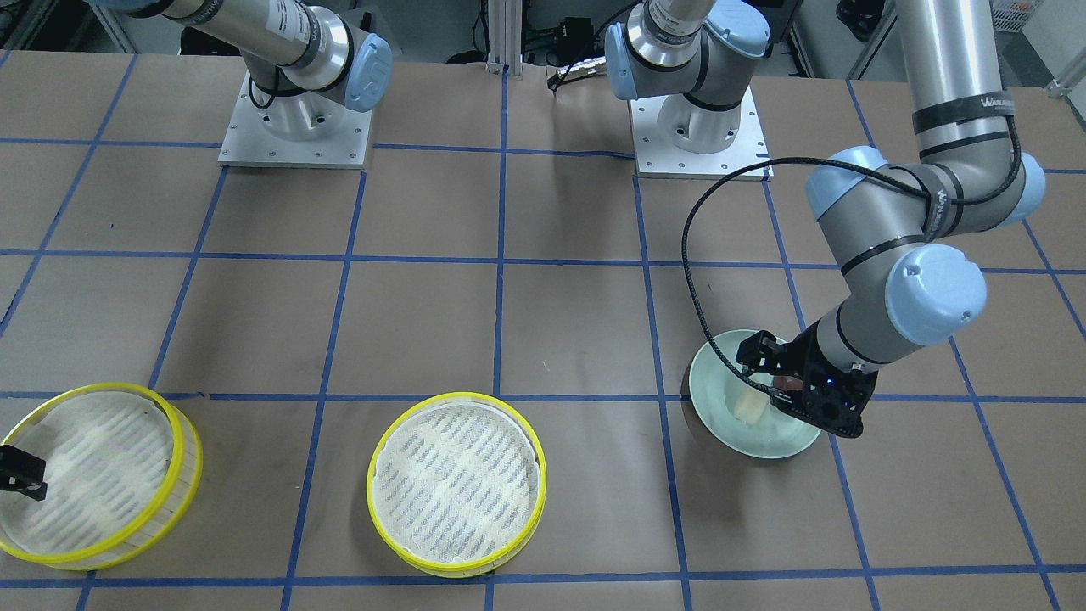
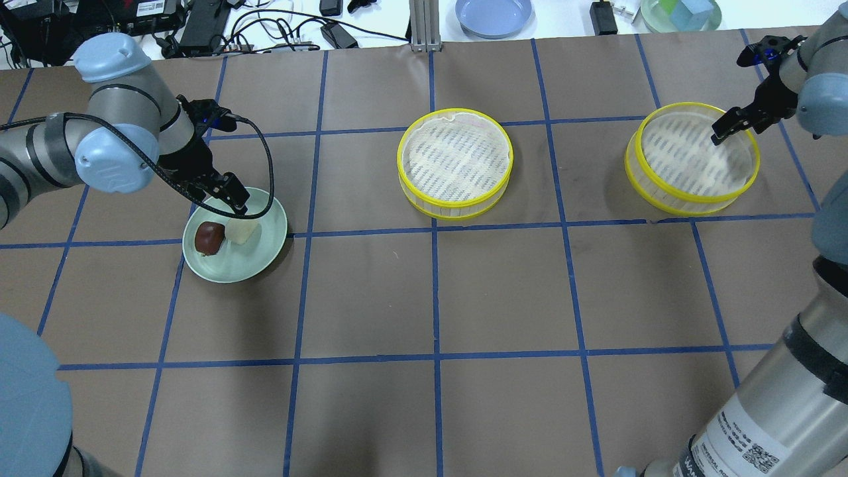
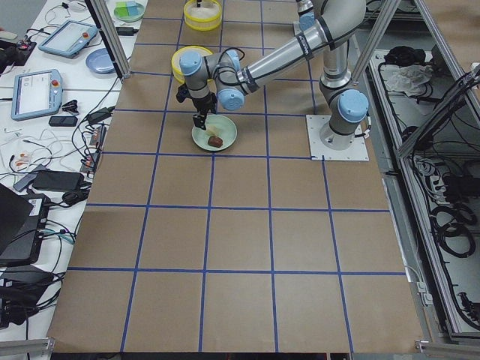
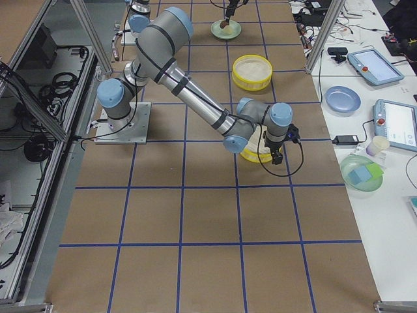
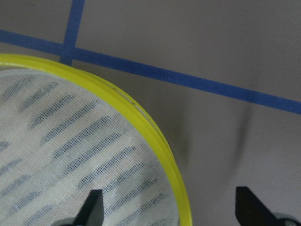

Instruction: Stack buns with steamer

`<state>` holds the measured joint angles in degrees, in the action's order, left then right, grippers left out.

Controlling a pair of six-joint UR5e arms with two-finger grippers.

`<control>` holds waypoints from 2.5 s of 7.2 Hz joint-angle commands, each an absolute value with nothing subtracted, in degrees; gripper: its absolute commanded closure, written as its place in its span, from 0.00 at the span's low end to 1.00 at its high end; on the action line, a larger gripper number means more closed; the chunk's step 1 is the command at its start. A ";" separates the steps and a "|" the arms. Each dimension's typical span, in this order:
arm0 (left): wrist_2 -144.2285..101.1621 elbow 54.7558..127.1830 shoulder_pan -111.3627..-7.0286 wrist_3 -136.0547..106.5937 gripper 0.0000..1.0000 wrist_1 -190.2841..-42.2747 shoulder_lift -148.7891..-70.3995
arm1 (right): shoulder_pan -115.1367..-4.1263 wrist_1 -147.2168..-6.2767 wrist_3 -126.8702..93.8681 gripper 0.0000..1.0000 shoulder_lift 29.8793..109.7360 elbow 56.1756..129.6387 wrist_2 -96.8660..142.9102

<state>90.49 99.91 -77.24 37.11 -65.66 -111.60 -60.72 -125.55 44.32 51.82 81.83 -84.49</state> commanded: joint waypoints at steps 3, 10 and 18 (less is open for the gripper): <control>90.53 100.81 -77.17 38.58 0.72 -64.51 -116.01 | -60.56 -126.13 48.34 0.79 51.68 82.09 -83.41; 76.83 88.88 -86.80 -0.59 1.00 -60.16 -112.32 | -63.37 -121.29 44.56 0.99 57.57 82.00 -83.41; 63.46 89.56 -98.70 -26.81 0.00 -36.74 -125.07 | -74.16 -114.52 23.60 1.00 64.94 84.29 -85.69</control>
